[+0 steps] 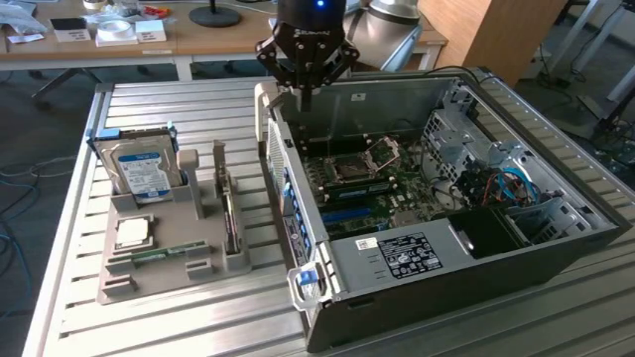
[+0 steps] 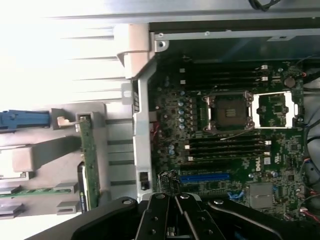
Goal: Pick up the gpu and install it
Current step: 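Reach for the gpu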
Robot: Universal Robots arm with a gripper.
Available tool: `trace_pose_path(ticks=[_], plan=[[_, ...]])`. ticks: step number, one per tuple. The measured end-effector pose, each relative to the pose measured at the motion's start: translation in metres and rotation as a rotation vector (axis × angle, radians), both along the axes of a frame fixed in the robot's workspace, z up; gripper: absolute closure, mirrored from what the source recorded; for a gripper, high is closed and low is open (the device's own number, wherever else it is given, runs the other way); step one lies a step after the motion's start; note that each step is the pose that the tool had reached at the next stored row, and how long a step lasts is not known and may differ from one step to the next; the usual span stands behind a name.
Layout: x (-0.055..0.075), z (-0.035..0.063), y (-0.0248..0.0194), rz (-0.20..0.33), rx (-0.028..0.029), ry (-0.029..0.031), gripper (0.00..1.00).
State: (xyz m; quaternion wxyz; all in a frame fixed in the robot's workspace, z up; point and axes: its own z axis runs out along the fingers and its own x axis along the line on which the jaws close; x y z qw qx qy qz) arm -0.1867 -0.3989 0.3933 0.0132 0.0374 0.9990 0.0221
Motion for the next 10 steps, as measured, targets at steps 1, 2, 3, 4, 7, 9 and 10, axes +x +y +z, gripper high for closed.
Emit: trace_pose_path(ticks=[1, 2, 3, 4, 7, 9, 10], plan=[[-0.003, 0.0, 0.0, 0.0, 0.0, -0.0002, 0.89], [-0.006, 0.0, 0.0, 0.0, 0.0, -0.0004, 0.89], [-0.009, 0.0, 0.0, 0.0, -0.0001, -0.0005, 0.89], [-0.011, 0.0, 0.0, 0.0, 0.0, -0.0006, 0.89], [-0.018, 0.0, 0.0, 0.0, -0.0001, -0.0006, 0.89], [-0.023, 0.0, 0.0, 0.0, 0.0, -0.001, 0.89], [-0.026, 0.0, 0.0, 0.0, 0.0, -0.001, 0.89]])
